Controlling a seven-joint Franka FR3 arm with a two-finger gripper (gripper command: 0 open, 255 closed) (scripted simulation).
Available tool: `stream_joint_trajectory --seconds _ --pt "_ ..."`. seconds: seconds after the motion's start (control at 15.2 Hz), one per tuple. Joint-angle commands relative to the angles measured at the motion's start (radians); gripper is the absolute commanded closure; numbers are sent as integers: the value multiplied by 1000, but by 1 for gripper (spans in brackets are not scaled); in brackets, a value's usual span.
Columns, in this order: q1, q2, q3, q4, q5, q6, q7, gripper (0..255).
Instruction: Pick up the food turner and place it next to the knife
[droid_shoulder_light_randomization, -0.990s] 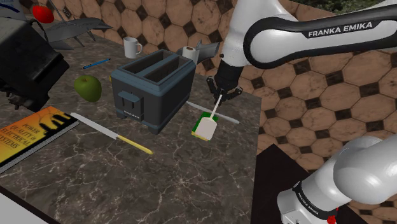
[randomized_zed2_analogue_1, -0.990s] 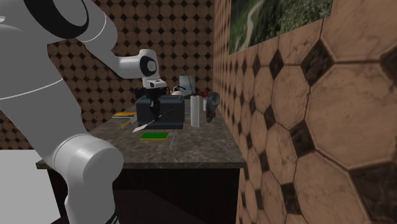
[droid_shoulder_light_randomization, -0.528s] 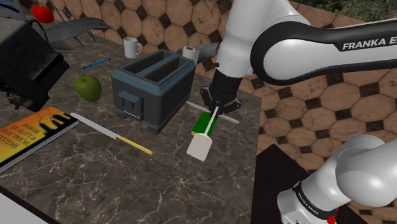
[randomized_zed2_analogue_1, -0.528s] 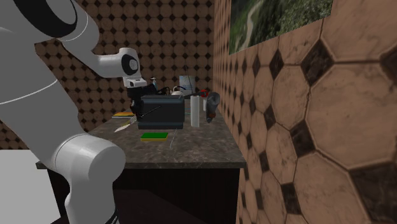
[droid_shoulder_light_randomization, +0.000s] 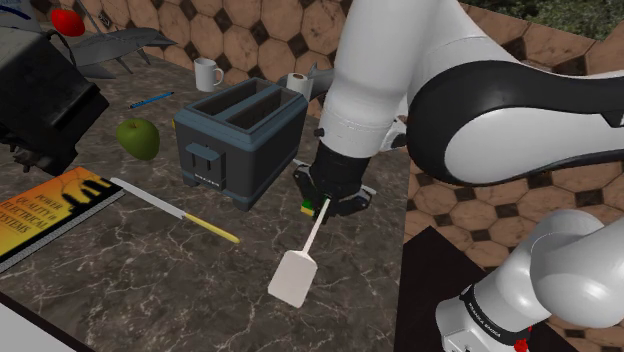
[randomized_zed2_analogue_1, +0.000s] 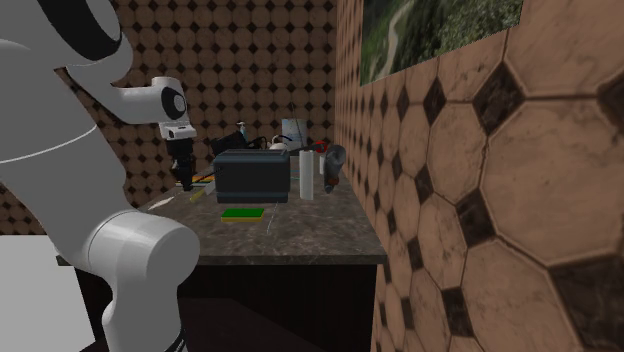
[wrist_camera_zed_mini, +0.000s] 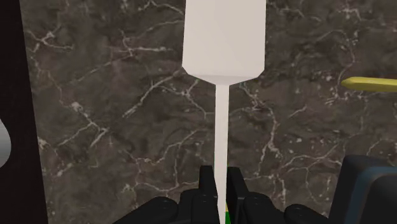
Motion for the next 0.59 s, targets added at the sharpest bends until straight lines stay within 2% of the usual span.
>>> stream_joint_trajectory --seconds 0.0,0.07,0.53 --pt "19 5 38 18 10 -11 56 255" --pt "28 17 65 34 10 -14 92 255" --pt "22 57 90 -31 -3 86 110 255"
